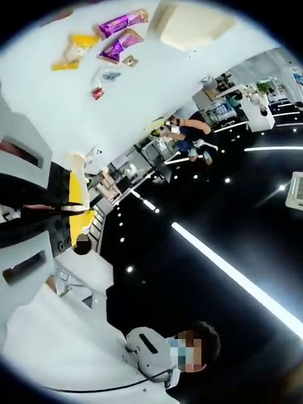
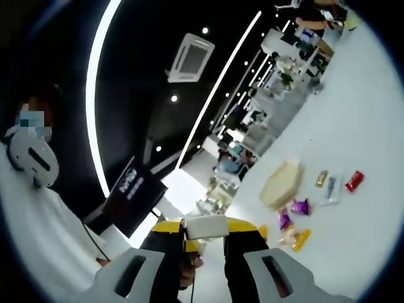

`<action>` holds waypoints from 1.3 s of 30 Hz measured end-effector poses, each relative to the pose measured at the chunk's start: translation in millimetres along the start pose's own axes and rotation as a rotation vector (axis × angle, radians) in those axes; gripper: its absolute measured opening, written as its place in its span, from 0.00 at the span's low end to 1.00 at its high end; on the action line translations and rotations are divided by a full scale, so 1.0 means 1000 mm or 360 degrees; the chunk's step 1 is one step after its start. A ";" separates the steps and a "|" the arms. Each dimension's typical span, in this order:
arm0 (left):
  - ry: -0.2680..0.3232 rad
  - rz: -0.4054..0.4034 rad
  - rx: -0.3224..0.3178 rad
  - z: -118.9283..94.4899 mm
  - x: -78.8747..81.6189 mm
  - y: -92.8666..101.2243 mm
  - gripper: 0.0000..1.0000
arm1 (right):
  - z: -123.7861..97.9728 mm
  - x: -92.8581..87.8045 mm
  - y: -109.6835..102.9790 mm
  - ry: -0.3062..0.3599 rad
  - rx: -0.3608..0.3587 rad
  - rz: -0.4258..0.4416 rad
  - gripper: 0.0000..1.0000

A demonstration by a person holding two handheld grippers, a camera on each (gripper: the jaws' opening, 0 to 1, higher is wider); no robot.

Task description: Place the target food into the container with the food tongs after gripping and lifting it, then release it inside without dropping or visibly crushing the food.

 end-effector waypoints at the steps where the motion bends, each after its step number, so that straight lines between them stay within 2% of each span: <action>1: -0.0002 -0.0015 -0.0002 -0.001 0.000 -0.001 0.00 | 0.000 0.000 0.000 -0.0004 -0.0002 -0.0004 0.23; 6: -0.0033 -0.0030 -0.0007 -0.001 -0.002 -0.001 0.00 | -0.002 -0.003 -0.001 -0.0031 -0.0010 -0.0023 0.24; 10: 0.0009 -0.0053 -0.0023 0.001 0.000 -0.002 0.00 | -0.001 0.002 -0.003 0.0031 -0.0021 -0.0130 0.24; 14: 0.0021 -0.0038 -0.0026 0.001 0.000 -0.002 0.00 | 0.000 0.003 -0.001 0.0035 -0.0026 -0.0123 0.25; 17: -0.0023 0.0021 -0.0020 0.000 -0.002 -0.001 0.00 | -0.003 0.000 0.000 -0.0007 -0.0031 -0.0123 0.26; 19: -0.0069 0.0027 -0.0020 -0.002 -0.005 0.001 0.00 | -0.007 -0.006 0.000 -0.0084 -0.0021 -0.0176 0.27; 20: -0.0075 0.0029 -0.0023 -0.003 -0.005 0.002 0.00 | -0.007 -0.005 0.000 -0.0079 -0.0023 -0.0164 0.27; 21: -0.0128 0.0034 -0.0025 -0.005 -0.008 0.002 0.00 | -0.010 -0.010 -0.001 -0.0167 -0.0001 -0.0257 0.27; 22: -0.0154 0.0057 -0.0027 -0.006 -0.010 0.003 0.00 | -0.010 -0.011 -0.002 -0.0194 -0.0002 -0.0275 0.27; 29: -0.0193 0.0106 -0.0052 -0.010 -0.010 0.005 0.00 | -0.008 -0.014 -0.005 -0.0252 0.0046 -0.0281 0.26; 32: -0.0156 0.0099 -0.0062 -0.009 -0.007 0.006 0.00 | -0.006 -0.011 -0.006 -0.0203 0.0045 -0.0254 0.28; 36: -0.0015 0.0030 -0.0068 -0.008 -0.003 0.006 0.00 | 0.001 -0.005 -0.009 -0.0085 0.0063 -0.0192 0.27; 39: 0.0051 -0.0004 -0.0068 -0.008 -0.005 0.005 0.00 | 0.005 -0.007 -0.010 -0.0084 0.0066 -0.0183 0.27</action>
Point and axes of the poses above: the point that each gripper's makers call its tool centre point, and the gripper's own axes: z roughly forward along the fingers, y roughly to its right, x roughly out of its top, the point moved 4 cm from there along -z, roughly backward along the fingers
